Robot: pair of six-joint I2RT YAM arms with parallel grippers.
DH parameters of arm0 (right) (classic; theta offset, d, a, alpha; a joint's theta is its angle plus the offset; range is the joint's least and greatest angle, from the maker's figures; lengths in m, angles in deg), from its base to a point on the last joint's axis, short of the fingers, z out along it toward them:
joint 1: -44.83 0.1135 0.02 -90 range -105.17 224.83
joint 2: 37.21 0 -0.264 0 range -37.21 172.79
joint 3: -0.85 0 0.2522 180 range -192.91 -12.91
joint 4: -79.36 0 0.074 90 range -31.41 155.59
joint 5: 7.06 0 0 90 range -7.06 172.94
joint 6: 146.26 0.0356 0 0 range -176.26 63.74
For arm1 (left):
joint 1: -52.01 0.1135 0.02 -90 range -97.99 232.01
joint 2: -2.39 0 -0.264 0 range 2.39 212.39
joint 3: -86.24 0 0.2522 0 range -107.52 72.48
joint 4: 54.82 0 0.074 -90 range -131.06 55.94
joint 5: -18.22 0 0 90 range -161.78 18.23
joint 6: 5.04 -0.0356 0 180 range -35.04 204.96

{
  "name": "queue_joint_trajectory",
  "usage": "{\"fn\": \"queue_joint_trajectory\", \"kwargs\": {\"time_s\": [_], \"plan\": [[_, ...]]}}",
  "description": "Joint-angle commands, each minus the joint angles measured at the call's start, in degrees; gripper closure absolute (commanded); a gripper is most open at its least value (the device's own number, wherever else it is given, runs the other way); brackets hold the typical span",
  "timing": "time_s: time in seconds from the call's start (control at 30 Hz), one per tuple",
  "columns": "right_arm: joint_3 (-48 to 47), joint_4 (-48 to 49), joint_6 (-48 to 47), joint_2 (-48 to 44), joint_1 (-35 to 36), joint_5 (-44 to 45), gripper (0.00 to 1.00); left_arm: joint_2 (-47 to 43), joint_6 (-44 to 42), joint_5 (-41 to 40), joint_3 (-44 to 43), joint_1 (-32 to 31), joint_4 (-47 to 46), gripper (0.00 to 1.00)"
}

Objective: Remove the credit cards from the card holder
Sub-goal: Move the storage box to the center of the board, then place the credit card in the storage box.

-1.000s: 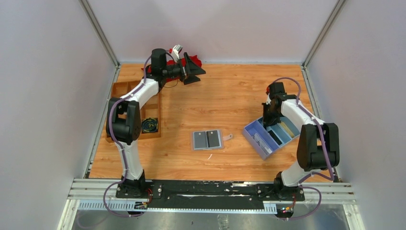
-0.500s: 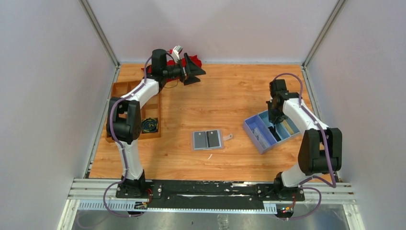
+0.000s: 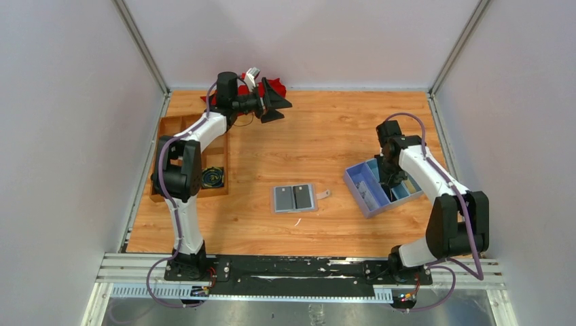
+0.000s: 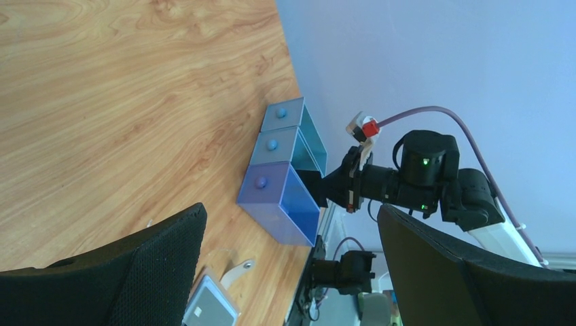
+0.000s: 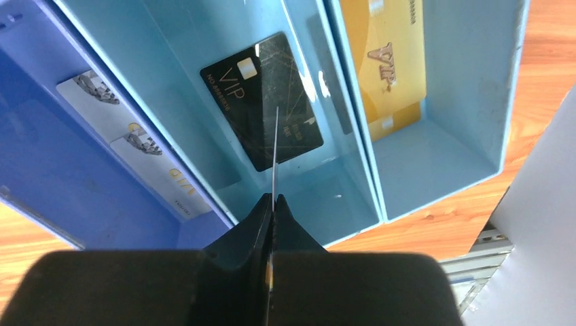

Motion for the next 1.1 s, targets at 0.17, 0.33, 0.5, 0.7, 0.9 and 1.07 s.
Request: {"fn": "queue_joint_trajectory", "kwargs": {"time_s": [0.17,0.33,0.5,0.7,0.9,1.07], "plan": [[-4.2,2.9,-15.3,6.7,0.9,7.8,1.0,0.0,0.5,0.8,-0.5,0.4,0.4,0.0],[-2.5,7.0,-21.1,9.8,1.1,10.0,1.0,-0.2,0.4,0.7,-0.5,0.4,0.4,0.0],[-0.6,7.0,-20.2,9.3,1.1,4.9,1.0,-0.3,0.4,0.6,-0.4,0.4,0.4,0.0],[1.2,4.9,-18.3,6.2,1.2,-3.5,0.73,0.0,0.2,1.0,-0.8,0.3,0.4,0.0],[0.7,2.3,-16.3,4.5,1.3,-5.7,0.51,-1.2,-0.3,1.4,0.0,0.4,0.4,0.0],[-3.7,0.5,-15.9,3.9,1.3,-5.6,0.51,-2.5,-0.9,1.6,2.2,0.4,0.4,0.0]]}}
